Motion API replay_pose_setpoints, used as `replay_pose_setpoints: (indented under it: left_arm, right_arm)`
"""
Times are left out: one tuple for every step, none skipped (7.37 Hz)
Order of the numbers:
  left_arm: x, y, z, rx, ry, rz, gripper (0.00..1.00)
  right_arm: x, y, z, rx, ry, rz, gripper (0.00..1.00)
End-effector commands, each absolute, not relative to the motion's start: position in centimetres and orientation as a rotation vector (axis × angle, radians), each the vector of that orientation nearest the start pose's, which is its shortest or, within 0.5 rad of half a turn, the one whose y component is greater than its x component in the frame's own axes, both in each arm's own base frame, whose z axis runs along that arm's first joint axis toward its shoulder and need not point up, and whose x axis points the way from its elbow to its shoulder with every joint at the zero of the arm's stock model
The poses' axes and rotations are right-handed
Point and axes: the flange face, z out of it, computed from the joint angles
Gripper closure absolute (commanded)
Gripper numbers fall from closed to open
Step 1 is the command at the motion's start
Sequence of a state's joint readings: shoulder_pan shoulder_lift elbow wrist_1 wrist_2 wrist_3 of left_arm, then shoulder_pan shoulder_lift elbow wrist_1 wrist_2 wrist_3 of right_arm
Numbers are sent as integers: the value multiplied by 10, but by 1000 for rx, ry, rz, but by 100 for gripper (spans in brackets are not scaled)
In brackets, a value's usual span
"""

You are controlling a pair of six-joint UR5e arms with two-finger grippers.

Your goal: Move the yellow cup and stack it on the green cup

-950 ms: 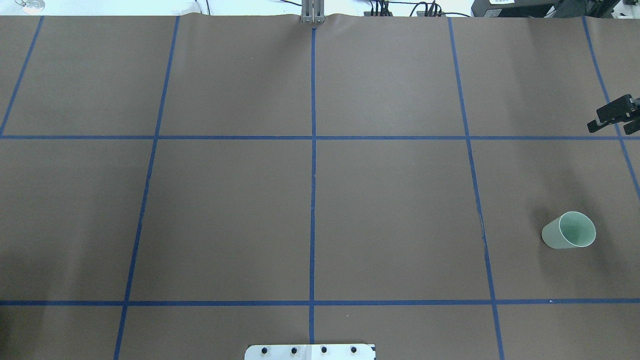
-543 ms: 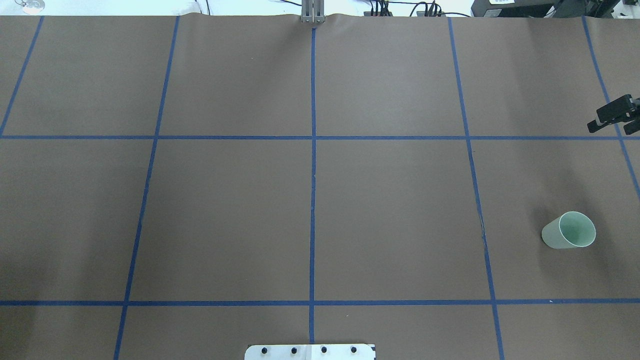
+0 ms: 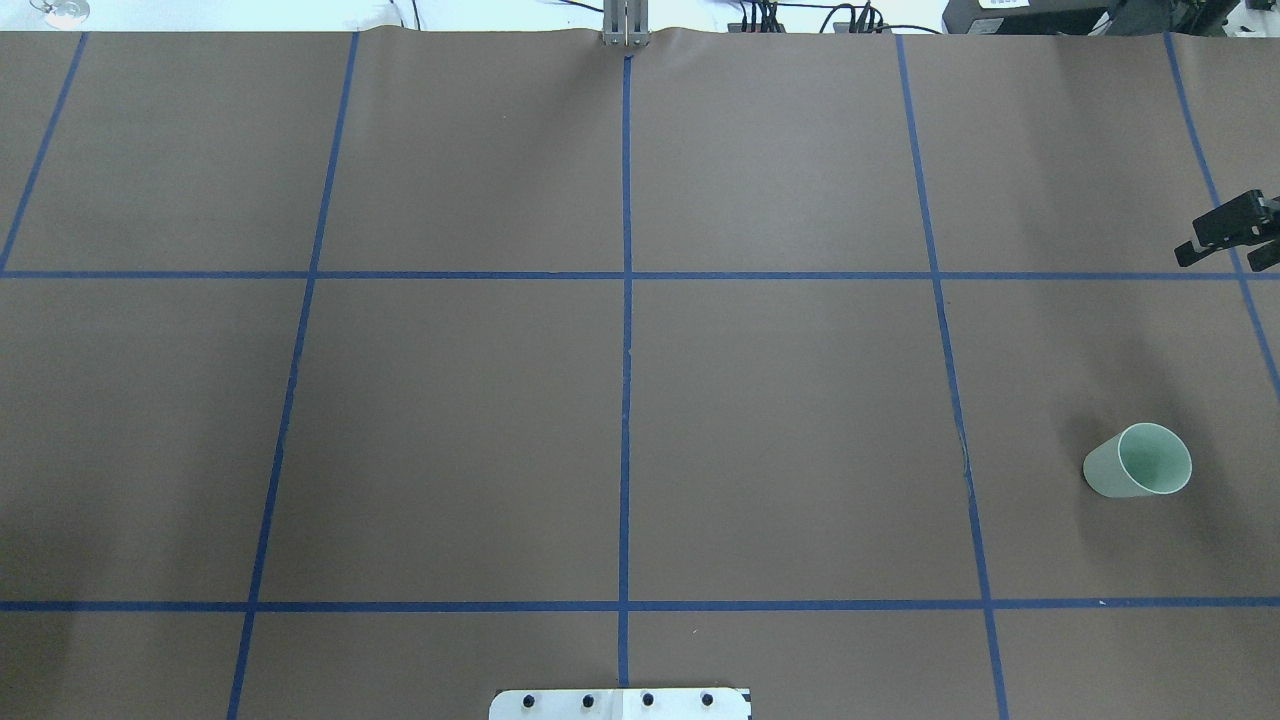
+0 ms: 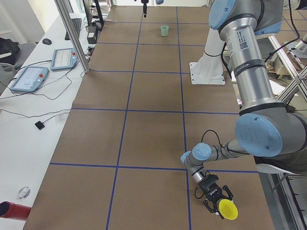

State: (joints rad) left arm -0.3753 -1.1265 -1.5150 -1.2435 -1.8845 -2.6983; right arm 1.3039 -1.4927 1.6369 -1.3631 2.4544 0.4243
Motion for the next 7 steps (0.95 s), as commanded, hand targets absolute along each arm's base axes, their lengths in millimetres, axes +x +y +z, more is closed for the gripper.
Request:
replay_pose_setpoints:
  left_arm:
    - [107, -178, 865, 28, -915, -1500, 44]
    - [119, -187, 858, 15, -884, -1488, 44]
    - [121, -198, 849, 25, -843, -1478, 44]
    - [120, -227, 829, 71, -758, -1492, 44]
    - [108, -265, 807, 146, -673, -1504, 43]
    - [96, -309, 786, 248, -604, -1497, 42]
    - [102, -339, 769, 337, -552, -1479, 42]
  right_arm:
    - [-88, -535, 551, 0, -942, 17, 1]
    - [-90, -537, 549, -3, -945, 19, 1]
    - [-91, -537, 547, -8, -950, 26, 1]
    - [-92, -541, 542, -7, -952, 36, 1]
    - [-94, -542, 541, -13, -954, 41, 1]
    - [-96, -542, 540, -19, -961, 42, 1]
    - [-99, -543, 539, -26, -973, 36, 1]
